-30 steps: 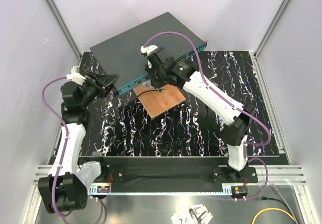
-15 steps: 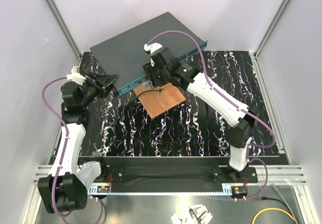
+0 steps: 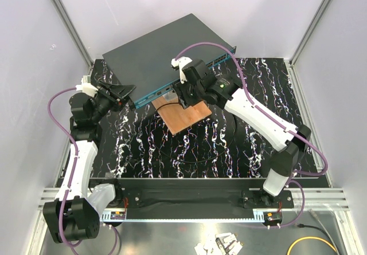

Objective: Insert the plug into the switch port

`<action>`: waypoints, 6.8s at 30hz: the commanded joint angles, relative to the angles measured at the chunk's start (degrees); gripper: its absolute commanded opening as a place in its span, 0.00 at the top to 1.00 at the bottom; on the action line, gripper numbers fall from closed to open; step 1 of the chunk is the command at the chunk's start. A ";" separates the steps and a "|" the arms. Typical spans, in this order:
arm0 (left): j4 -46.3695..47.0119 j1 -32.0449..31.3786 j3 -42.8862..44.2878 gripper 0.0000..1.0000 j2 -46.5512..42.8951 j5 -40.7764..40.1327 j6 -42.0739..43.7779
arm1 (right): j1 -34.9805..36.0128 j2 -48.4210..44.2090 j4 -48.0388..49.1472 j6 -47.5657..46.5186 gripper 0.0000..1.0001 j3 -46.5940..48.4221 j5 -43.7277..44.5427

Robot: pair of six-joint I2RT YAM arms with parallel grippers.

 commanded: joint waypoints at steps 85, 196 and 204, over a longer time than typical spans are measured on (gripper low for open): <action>1.34 -6.48 -2.60 1.00 0.43 1.99 6.15 | -0.94 11.99 23.09 17.50 1.00 15.57 10.90; -55.17 -16.31 39.94 0.13 7.46 23.80 79.36 | -5.27 -31.26 18.78 -32.07 1.00 -35.50 -16.88; -58.25 -27.83 40.38 0.13 9.05 14.67 82.52 | 2.04 -30.73 19.48 -39.46 1.00 -33.13 -13.45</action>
